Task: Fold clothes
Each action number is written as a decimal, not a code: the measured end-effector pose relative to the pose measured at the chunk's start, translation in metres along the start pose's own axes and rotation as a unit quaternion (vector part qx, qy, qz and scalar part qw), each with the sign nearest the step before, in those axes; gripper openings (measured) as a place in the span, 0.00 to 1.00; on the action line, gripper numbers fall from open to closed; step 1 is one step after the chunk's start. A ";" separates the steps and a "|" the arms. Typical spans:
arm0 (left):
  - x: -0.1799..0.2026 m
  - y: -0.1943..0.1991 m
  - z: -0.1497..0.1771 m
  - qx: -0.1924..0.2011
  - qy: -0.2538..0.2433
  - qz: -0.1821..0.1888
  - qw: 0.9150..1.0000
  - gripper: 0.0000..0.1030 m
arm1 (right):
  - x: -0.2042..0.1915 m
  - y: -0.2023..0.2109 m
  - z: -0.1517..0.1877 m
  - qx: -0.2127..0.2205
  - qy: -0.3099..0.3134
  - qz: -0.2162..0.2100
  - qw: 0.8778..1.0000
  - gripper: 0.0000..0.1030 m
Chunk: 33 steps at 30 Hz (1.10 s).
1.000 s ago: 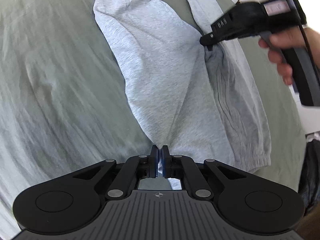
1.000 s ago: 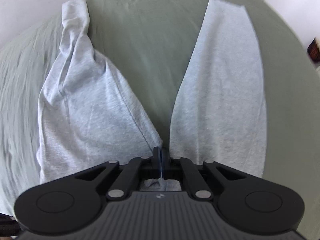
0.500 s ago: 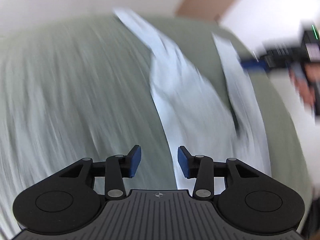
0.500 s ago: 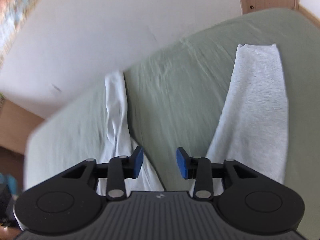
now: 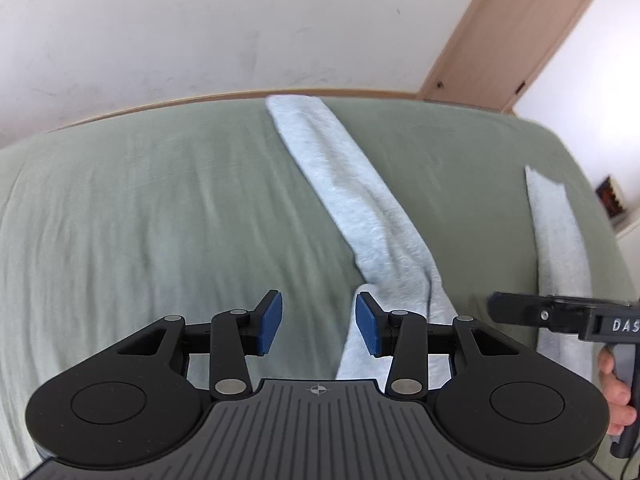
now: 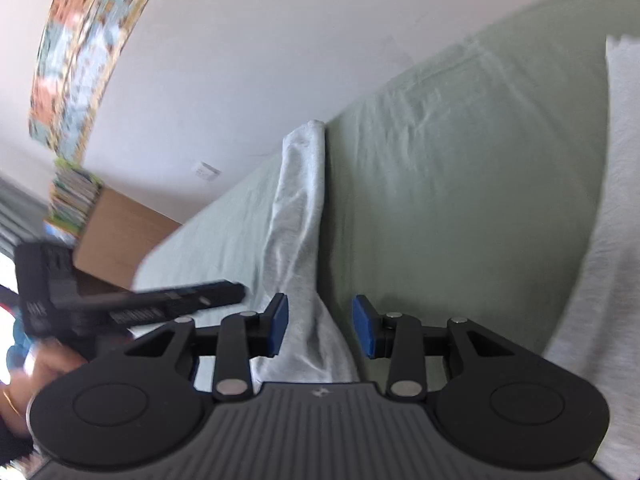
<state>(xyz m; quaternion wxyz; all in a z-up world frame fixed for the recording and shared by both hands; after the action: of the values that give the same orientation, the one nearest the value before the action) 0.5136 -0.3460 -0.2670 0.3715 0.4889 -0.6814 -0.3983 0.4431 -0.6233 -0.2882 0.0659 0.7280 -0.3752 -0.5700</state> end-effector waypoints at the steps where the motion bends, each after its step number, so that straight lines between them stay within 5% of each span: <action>1: 0.002 -0.004 0.004 -0.003 0.008 0.003 1.000 0.38 | 0.002 -0.003 -0.007 0.004 -0.015 -0.012 1.000 0.38; 6: 0.013 -0.006 0.003 0.015 0.020 0.025 0.999 0.38 | 0.001 -0.025 -0.038 0.015 -0.069 -0.033 0.997 0.38; 15: 0.018 -0.038 -0.020 0.023 0.017 0.056 0.998 0.38 | 0.000 -0.076 -0.064 0.019 -0.102 0.008 0.995 0.36; 17: 0.015 -0.037 -0.016 0.016 0.019 0.062 0.998 0.18 | -0.003 -0.091 -0.061 0.005 -0.093 0.027 0.995 0.20; 18: 0.014 -0.035 -0.014 0.012 0.015 0.063 0.998 0.12 | -0.006 -0.096 -0.060 0.002 -0.087 0.035 0.996 0.02; 21: 0.006 -0.022 -0.016 0.012 -0.011 0.058 0.998 0.05 | -0.024 -0.104 -0.060 -0.001 -0.052 0.055 0.997 0.01; 27: -0.013 0.005 -0.009 0.022 0.004 0.082 0.996 0.11 | -0.105 -0.107 -0.057 -0.014 0.075 0.020 0.997 0.01; 29: -0.036 0.014 0.002 0.037 0.017 0.059 0.997 0.24 | -0.125 -0.118 -0.035 -0.042 0.117 0.014 0.992 0.01; 33: -0.074 0.021 0.009 0.052 0.026 0.006 0.998 0.29 | -0.130 -0.148 0.011 -0.110 0.153 0.028 0.982 0.05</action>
<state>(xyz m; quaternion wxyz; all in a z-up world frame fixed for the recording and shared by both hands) 0.5163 -0.2688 -0.2604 0.3657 0.5135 -0.6941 -0.3474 0.4945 -0.4338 -0.2684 0.2186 0.7840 -0.3158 -0.4877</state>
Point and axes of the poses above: each gripper's, at about its wrist camera, not at the fingertips, and y roughly against the way its jaws point, x to its right, z to its underside, the point moved 7 cm from there along -y, roughly the way its jaws point, and after that the axes turned 4 degrees about -z, right-handed, at the moved point
